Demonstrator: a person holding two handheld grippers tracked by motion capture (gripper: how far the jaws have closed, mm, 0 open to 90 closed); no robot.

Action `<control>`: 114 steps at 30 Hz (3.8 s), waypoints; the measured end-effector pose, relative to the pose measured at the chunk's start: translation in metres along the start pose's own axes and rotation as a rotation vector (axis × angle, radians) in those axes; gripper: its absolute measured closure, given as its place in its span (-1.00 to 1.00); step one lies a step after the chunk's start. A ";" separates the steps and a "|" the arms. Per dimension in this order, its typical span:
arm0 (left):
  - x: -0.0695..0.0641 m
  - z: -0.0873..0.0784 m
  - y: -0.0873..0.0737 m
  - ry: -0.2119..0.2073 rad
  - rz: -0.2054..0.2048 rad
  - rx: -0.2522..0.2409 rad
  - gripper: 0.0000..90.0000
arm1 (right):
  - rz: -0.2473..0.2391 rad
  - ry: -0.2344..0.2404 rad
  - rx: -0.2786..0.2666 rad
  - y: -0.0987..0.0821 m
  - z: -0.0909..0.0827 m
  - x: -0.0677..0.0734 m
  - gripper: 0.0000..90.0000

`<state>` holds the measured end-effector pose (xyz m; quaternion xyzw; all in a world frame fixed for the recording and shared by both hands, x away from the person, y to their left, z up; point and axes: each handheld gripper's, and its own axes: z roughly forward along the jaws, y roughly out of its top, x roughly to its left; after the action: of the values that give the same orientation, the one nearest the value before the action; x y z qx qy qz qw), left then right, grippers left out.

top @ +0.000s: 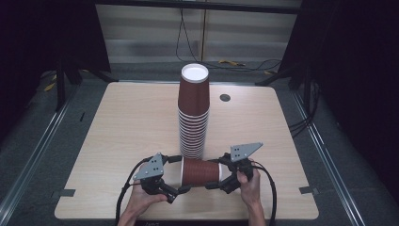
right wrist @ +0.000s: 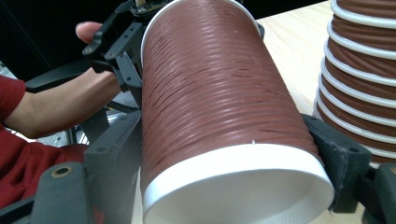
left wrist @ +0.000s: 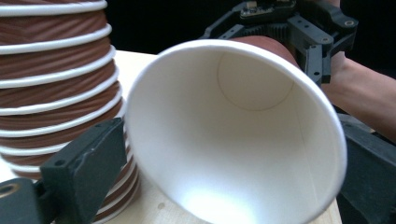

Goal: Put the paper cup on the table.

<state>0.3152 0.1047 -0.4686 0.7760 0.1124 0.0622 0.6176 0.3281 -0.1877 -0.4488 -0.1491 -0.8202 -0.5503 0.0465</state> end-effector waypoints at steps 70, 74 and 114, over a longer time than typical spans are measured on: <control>0.014 -0.025 0.002 0.085 -0.007 0.154 -0.89 | 0.051 -0.408 -0.195 -0.033 -0.026 0.010 -0.70; 0.016 -0.030 0.002 0.110 0.002 0.182 -0.89 | 0.063 -0.471 -0.223 -0.038 -0.031 0.011 -0.70; 0.051 -0.085 0.024 0.264 -0.093 0.370 -0.90 | 0.065 -1.128 -0.396 -0.075 -0.029 0.013 -0.70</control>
<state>0.3473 0.1927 -0.4281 0.8550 0.2374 0.1131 0.4471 0.2906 -0.2382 -0.5011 -0.4491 -0.5951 -0.5269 -0.4081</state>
